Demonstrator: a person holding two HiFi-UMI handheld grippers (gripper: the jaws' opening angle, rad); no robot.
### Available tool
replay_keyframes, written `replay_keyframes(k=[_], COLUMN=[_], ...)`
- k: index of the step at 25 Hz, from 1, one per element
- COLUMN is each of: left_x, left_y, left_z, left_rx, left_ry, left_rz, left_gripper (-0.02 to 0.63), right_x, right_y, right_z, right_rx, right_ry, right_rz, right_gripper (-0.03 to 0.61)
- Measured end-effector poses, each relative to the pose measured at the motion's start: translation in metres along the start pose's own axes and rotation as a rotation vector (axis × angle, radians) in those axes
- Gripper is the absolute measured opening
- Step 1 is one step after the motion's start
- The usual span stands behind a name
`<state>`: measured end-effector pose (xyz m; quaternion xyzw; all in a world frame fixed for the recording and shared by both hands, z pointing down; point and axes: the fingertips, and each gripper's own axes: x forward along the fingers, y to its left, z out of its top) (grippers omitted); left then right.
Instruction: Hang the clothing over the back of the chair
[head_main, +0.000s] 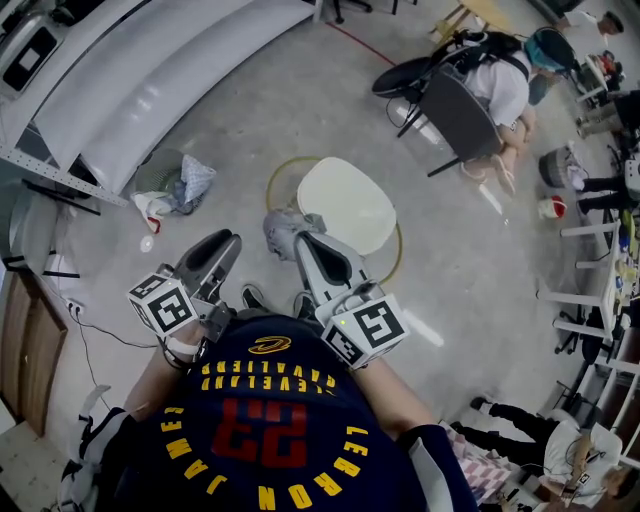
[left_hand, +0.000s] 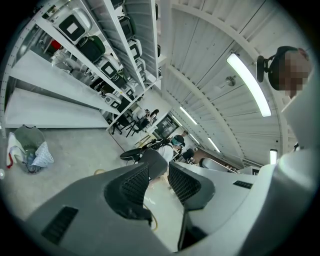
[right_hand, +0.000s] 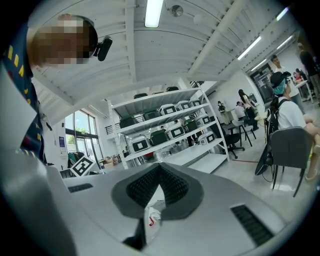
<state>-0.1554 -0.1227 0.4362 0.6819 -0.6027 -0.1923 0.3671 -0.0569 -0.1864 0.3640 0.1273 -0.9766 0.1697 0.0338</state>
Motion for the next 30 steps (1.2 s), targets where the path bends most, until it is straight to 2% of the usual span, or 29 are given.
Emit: replay_keyframes(k=[30], left_x=[0.004], left_y=[-0.018], left_z=[-0.011], left_rx=[0.003], left_ry=[0.0], left_rz=[0.005], left_gripper=[0.129], right_x=[-0.019], right_y=[-0.005], right_z=[0.001], right_rx=[0.012], right_ry=[0.008], right_rz=[0.01], right_gripper=[0.009])
